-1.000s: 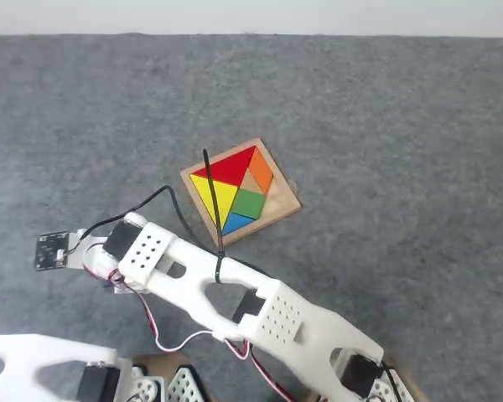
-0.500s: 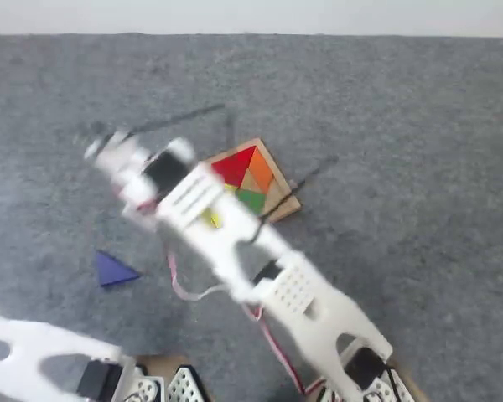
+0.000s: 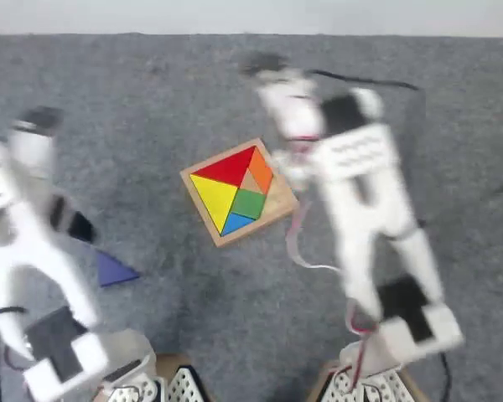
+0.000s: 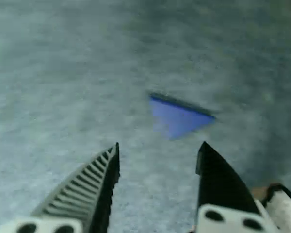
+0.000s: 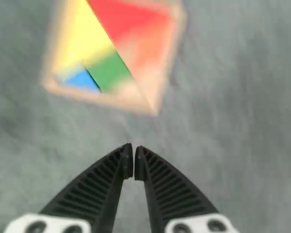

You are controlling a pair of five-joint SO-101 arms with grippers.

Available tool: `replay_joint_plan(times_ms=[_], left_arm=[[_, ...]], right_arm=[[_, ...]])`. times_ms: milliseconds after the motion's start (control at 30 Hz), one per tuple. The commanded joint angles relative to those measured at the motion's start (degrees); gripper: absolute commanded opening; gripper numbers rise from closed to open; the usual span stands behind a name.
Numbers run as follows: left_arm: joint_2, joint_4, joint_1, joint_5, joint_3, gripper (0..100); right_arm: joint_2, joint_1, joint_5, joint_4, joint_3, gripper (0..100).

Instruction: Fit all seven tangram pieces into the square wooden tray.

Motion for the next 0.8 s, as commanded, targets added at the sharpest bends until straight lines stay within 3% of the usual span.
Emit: replay_joint_plan(times_ms=[0, 133, 300, 633, 767], left_arm=[[-4.3, -6.9, 2.6, 6.2, 8.2, 26], [-4.1, -7.8, 0.4, 13.0, 10.9, 26], [-4.1, -8.0, -0.5, 15.0, 16.1, 26], [-4.2, -15.2, 1.1, 15.7, 22.9, 26], [-4.1, -22.2, 1.0, 17.9, 26.3, 26]], right_arm=[[-11.6, 13.2, 4.8, -11.3, 22.2, 1.3], [-17.3, 16.7, 8.1, -23.4, 43.6, 1.3], [-22.7, 15.3, 7.8, -34.3, 60.1, 1.3], [-27.2, 15.8, 2.5, -41.2, 70.3, 1.3], [-27.2, 15.9, 2.5, -43.9, 72.9, 1.3]])
